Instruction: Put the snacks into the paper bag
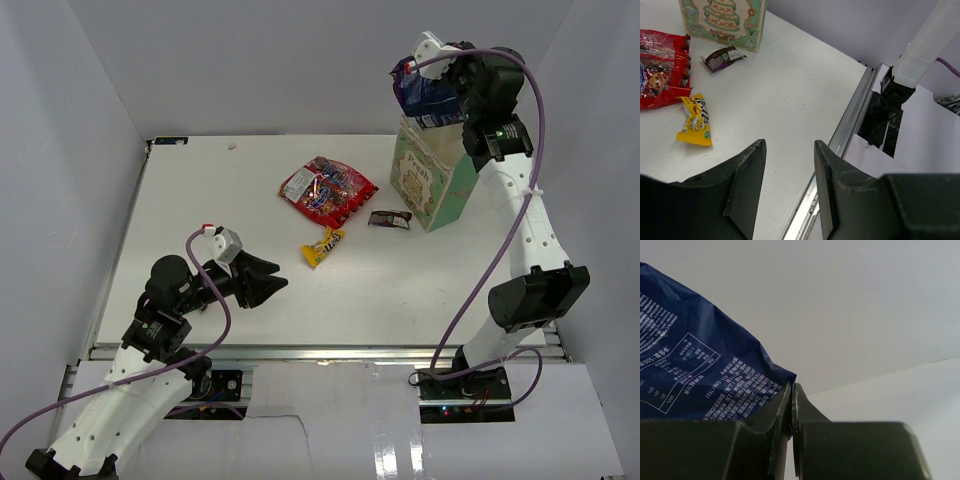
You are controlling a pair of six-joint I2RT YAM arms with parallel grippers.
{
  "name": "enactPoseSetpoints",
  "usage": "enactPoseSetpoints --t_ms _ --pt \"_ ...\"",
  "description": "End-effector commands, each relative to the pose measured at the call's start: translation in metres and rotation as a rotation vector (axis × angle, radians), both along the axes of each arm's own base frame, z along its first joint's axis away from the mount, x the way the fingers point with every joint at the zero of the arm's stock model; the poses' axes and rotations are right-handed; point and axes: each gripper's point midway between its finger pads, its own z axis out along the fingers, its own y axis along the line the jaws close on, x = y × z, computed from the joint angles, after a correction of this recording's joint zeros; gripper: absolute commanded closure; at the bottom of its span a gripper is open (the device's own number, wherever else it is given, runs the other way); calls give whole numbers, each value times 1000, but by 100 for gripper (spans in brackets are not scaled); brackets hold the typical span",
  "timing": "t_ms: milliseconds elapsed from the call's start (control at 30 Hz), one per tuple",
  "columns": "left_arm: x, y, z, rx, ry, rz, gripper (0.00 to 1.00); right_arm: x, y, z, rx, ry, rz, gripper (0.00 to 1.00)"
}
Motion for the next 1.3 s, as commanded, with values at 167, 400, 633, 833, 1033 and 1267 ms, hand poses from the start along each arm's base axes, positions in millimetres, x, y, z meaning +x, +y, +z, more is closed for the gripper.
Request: enactPoseSetpoints --t_ms 167,400,633,833,1033,1267 --pt "-6 -1 5 -18 -24 -26 46 -49 -14 81 -6 -255 -36 92" --pt "-6 -1 5 -18 -21 -25 46 -46 -13 67 -7 -218 -29 92" --pt "-5 -1 5 -17 -20 -22 47 -36 -7 28 -2 -133 -6 92" --pt "-3 -1 2 -14 -12 -16 46 -30 0 4 29 -70 31 92" --pt "-2 -1 1 -11 -6 -13 46 -36 7 -9 2 -47 48 89" --pt "-1 -1 0 -8 -4 -11 46 -39 7 -16 -21 -26 55 57"
